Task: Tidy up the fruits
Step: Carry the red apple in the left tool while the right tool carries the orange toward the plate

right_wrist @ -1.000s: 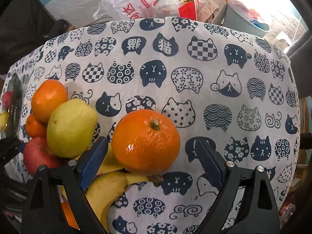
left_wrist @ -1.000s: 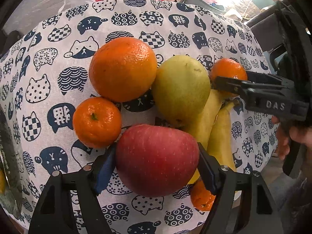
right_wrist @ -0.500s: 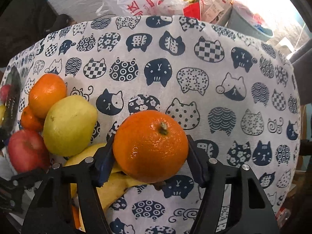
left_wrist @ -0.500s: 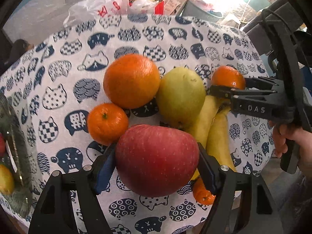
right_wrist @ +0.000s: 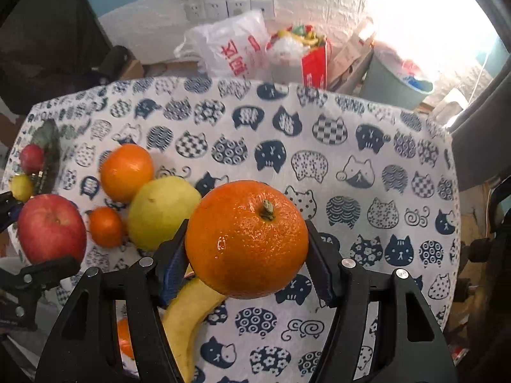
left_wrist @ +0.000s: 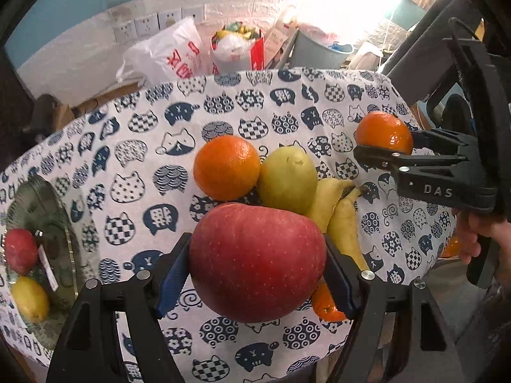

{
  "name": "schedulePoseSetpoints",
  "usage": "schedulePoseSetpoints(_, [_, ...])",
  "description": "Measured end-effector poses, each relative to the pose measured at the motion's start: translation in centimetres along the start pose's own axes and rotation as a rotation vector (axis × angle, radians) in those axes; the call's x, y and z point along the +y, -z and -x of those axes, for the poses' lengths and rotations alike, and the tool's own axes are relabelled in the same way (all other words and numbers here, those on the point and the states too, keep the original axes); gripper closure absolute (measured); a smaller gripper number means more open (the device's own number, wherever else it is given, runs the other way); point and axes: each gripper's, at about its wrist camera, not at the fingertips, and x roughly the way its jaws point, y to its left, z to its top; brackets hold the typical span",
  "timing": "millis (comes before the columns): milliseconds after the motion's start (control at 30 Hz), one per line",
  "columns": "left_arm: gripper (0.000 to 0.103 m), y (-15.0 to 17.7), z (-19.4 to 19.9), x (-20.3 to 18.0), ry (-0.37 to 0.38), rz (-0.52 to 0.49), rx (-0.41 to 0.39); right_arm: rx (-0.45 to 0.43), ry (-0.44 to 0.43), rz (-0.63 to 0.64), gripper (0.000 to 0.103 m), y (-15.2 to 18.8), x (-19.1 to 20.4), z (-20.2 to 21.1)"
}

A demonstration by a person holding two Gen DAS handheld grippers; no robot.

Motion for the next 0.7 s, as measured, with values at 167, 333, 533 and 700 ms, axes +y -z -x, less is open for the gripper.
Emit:
schedulePoseSetpoints(167, [0.025, 0.4, 1.9, -0.2, -0.018, -0.026, -0.044, -0.057, 0.000, 0.015, 0.037, 0.0, 0.7, 2.6])
schedulePoseSetpoints(333, [0.025, 0.8, 3.9, 0.2, -0.014, -0.019, -0.081, -0.100, -0.015, 0.018, 0.037, -0.1, 1.1, 4.8])
schedulePoseSetpoints(533, [0.025, 1.3, 5.8, 0.6, -0.037, -0.017, -0.128, -0.158, -0.027, 0.048, 0.037, -0.3, 2.6, 7.4])
schedulePoseSetpoints(700, [0.025, 1.9, 7.2, 1.3, -0.041, 0.000, -0.154, -0.190, -0.042, 0.074, 0.037, -0.4, 4.0, 9.0])
